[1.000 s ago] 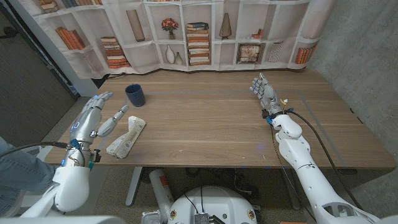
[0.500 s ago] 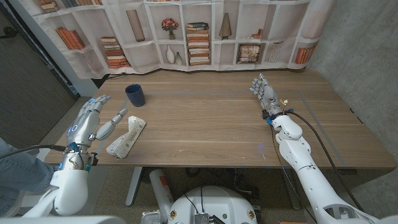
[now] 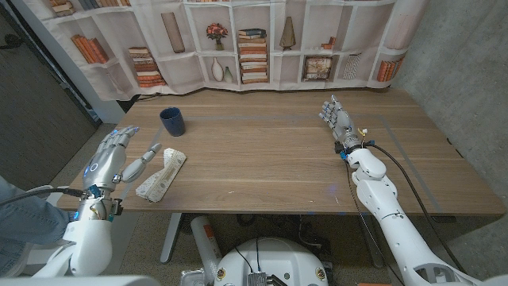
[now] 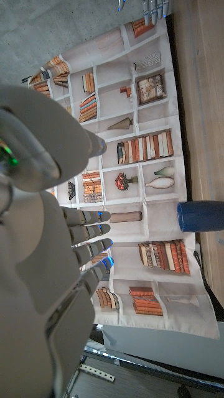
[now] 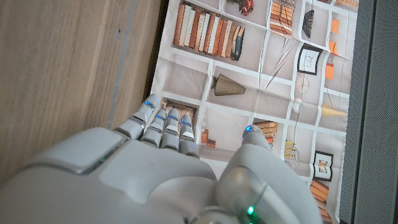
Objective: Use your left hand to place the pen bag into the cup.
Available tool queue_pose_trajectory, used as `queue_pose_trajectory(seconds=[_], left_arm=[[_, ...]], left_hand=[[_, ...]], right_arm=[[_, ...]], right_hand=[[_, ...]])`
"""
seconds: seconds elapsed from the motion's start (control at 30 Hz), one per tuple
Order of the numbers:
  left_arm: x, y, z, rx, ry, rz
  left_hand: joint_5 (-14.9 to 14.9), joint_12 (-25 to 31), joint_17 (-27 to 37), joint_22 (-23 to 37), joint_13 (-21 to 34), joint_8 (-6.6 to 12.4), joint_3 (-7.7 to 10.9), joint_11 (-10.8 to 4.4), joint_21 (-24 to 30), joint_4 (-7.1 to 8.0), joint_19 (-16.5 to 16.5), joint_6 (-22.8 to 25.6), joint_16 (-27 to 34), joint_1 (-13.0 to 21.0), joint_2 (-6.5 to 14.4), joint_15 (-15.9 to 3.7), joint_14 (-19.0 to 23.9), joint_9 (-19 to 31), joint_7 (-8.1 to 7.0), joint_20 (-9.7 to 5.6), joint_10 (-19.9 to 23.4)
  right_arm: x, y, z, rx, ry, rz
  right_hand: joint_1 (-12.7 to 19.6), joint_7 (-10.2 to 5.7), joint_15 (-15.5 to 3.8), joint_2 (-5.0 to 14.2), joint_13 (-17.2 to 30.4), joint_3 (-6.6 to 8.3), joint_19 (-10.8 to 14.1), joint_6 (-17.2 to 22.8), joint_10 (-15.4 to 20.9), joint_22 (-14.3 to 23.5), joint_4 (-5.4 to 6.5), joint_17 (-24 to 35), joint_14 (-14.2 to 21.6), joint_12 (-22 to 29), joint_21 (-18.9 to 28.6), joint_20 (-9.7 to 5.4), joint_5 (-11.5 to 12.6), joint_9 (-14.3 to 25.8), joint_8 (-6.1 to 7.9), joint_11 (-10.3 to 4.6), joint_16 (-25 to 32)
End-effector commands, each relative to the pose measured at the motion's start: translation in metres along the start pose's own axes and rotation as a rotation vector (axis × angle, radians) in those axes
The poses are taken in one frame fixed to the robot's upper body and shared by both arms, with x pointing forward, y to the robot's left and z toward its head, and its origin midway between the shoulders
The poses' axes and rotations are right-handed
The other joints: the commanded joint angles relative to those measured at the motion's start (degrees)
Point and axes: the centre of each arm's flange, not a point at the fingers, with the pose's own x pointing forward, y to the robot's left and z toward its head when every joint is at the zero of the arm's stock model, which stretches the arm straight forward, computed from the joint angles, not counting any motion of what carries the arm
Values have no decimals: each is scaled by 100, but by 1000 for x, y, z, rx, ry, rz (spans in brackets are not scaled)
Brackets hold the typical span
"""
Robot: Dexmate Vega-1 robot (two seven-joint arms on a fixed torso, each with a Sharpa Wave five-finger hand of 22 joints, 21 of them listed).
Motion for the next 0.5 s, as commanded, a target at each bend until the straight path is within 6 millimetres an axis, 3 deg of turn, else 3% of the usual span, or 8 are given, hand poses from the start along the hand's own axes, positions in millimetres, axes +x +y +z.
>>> queue_pose_trajectory(seconds=[0.03,0.5], left_arm=[[0,-5,-3,41,35,-30],[4,-9,3,99,44,-74]], left_hand=[[39,1,23,11,30,-26,-1,-3,-6,-50,-3,1,2,65,2,5,30,20,7,51,17],[56,-10,25,12,31,-32,-29,-30,-17,-74,-5,38,-13,97,-40,-11,24,21,-4,54,36]], right_arm=[[-1,1,-1,-1,5,1],[0,-1,-6,6,9,1]], right_hand=[[6,16,28,38,23,6,64,57,4,12,-22,13,38,6,-24,-62,4,22,3,26,-22],[4,9,28,41,23,1,68,58,14,13,-28,12,43,7,-57,-51,4,22,2,31,-23]])
